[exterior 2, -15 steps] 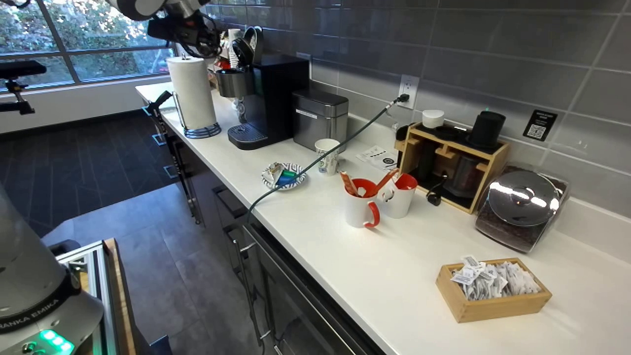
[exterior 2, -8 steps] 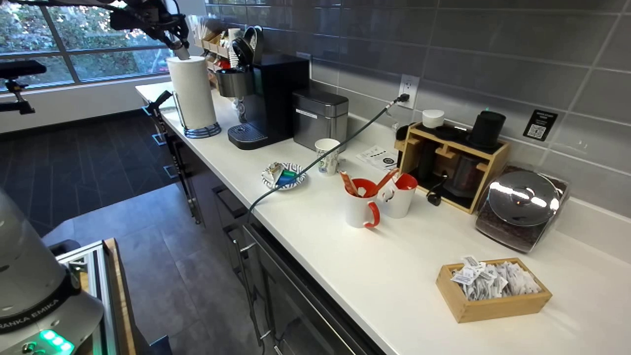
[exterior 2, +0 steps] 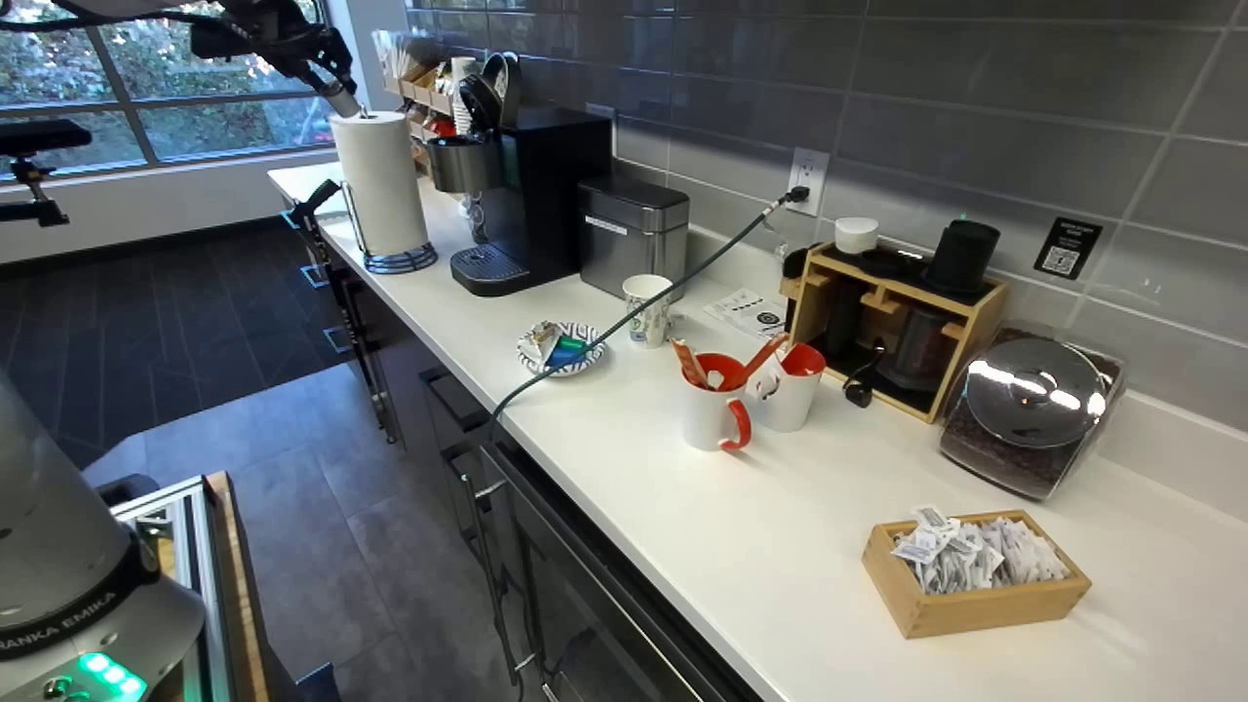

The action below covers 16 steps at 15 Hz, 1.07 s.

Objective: Place one coffee pod from the counter in the coffeemaker chamber.

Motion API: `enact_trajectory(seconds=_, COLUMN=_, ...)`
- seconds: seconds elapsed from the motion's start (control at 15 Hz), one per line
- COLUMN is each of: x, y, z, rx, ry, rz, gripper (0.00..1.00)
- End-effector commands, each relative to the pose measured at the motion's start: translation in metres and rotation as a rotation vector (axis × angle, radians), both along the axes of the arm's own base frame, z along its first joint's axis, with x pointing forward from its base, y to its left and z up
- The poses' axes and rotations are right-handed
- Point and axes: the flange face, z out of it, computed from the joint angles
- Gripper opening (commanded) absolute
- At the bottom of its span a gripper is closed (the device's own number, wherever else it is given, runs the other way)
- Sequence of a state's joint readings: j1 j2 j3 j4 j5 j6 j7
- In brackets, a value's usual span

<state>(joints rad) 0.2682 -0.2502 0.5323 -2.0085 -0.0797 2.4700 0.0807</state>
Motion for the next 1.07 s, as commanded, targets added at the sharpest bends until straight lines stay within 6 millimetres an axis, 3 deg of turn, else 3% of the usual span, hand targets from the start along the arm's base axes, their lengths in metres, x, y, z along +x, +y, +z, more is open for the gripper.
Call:
enact_trajectory(seconds=0.0, x=-0.009, y=0.032, z=0.011, rx=-0.016, ry=-0.034, rz=-0.145, gripper=0.28)
enact_trajectory(seconds=0.2, x=-0.002, y=0.059, z=0.012, rx=-0.081, ry=-0.065, rz=-0.261, gripper=0.28)
enact_trajectory(seconds=0.33, x=0.007, y=0.074, z=0.003, rx=-0.140, ry=-0.028, rz=-0.295, gripper=0.28)
enact_trajectory(seconds=0.6, x=0.033, y=0.115, z=-0.024, rx=-0.155, ry=0.073, rz=-0.210, gripper=0.28)
enact_trajectory(seconds=0.8, x=0.060, y=0.134, z=-0.032, rx=-0.095, ry=0.130, rz=-0.148, gripper=0.28)
enact_trajectory(seconds=0.87, x=0.043, y=0.117, z=-0.028, rx=-0.125, ry=0.087, rz=-0.189, gripper=0.53)
enact_trajectory(seconds=1.0, x=0.059, y=0.127, z=-0.035, rx=-0.114, ry=0.109, rz=-0.173, gripper=0.53)
